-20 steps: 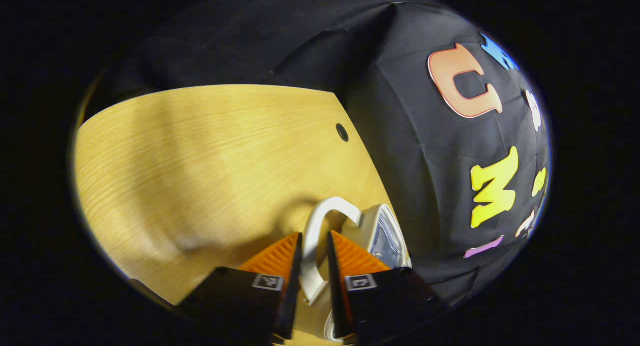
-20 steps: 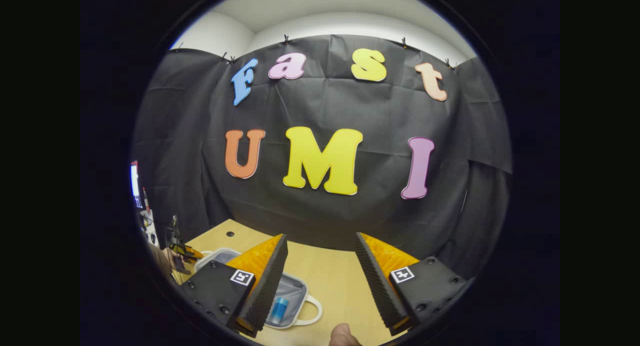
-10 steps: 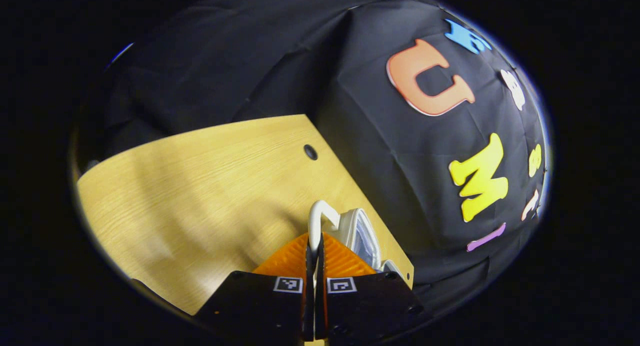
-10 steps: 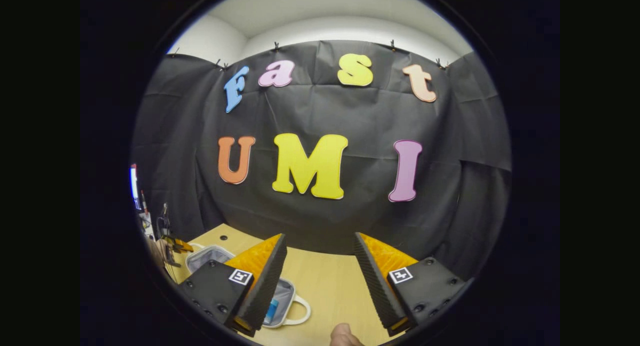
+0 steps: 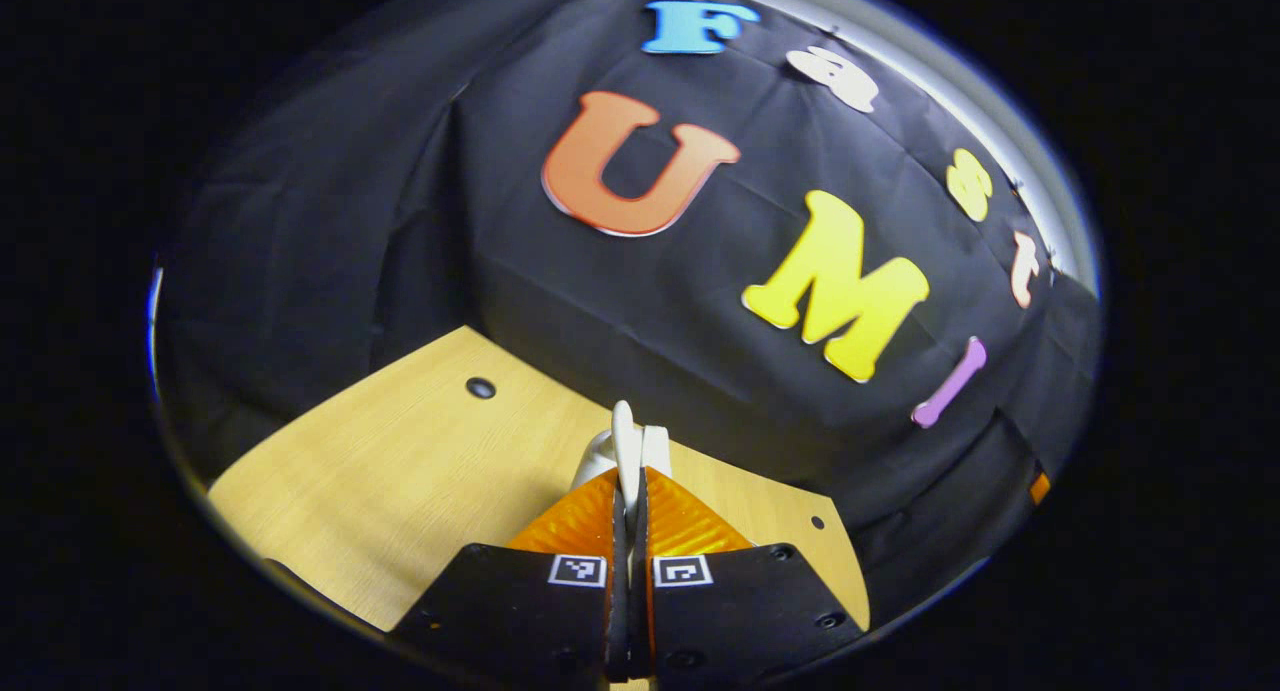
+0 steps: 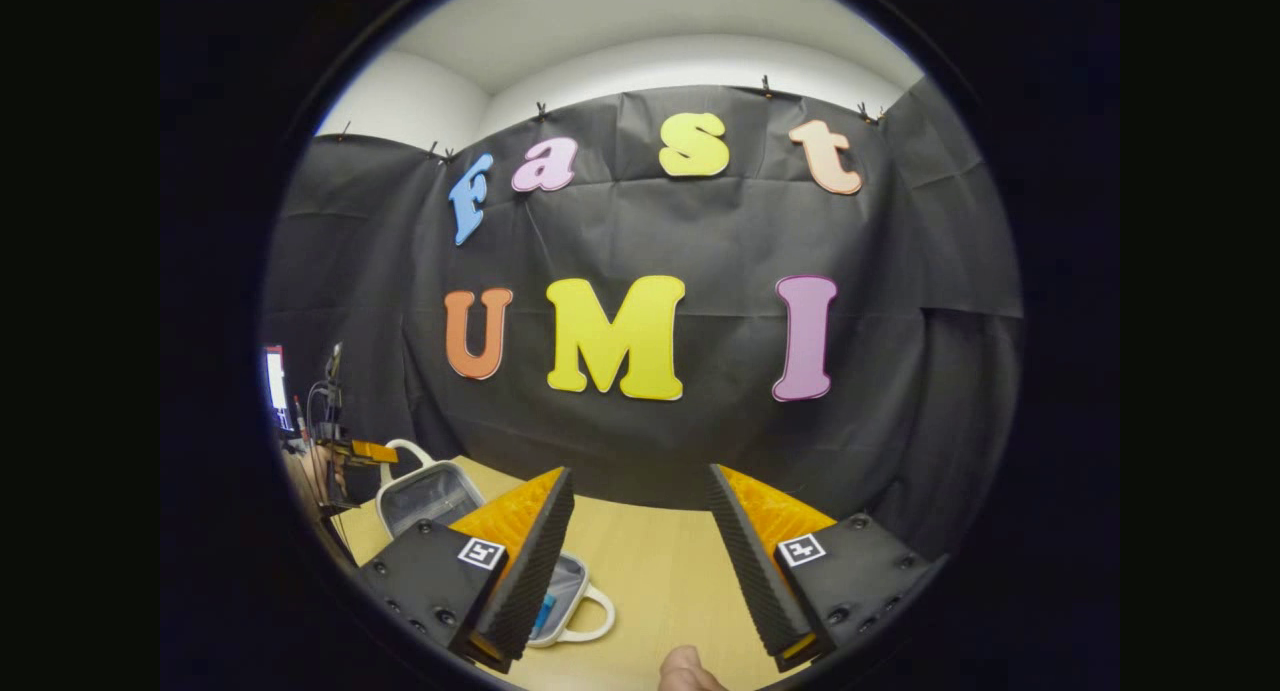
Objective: First open the suitcase, pack the skin care products into it, and then close the suitcase.
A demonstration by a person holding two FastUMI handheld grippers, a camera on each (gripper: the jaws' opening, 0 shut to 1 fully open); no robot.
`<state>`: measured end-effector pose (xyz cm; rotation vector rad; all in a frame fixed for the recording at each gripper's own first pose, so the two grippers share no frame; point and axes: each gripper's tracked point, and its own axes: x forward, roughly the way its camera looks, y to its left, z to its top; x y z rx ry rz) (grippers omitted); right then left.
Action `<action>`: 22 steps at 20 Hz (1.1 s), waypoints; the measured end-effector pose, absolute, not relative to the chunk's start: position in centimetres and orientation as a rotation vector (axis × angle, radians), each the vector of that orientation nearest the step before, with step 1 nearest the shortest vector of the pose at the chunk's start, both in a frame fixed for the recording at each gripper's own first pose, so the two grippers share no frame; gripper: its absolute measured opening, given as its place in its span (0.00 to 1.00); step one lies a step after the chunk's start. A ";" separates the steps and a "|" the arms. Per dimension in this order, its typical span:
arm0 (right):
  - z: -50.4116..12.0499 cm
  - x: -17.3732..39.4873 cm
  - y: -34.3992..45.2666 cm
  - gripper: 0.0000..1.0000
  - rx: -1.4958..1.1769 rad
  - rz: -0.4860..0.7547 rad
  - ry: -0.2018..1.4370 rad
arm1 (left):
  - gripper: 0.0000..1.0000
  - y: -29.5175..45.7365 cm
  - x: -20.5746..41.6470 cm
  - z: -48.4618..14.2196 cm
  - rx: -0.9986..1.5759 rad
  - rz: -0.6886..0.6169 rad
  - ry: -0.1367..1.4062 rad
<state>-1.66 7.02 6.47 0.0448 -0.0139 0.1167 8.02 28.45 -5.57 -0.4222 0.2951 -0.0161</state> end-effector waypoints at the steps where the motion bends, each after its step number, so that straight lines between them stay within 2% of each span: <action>1: 6.4 -1.9 6.6 0.80 0.041 0.116 -0.013 | 0.03 26.8 7.9 -5.1 -0.394 -0.022 0.291; 8: 5.9 -2.6 4.8 0.80 0.027 0.136 -0.024 | 0.03 16.6 6.8 -3.7 -0.302 -0.023 0.244; 11: 5.5 -2.8 3.6 0.80 0.004 0.131 -0.028 | 0.04 10.7 6.9 -4.8 -0.250 -0.075 0.258; 16: 4.2 -2.9 1.7 0.80 -0.008 0.131 -0.001 | 0.03 2.4 7.3 -9.5 -0.153 -0.160 0.349; 22: 2.9 -2.8 -1.1 0.80 -0.017 0.101 0.031 | 0.03 -2.8 8.4 -15.3 0.026 -0.178 0.469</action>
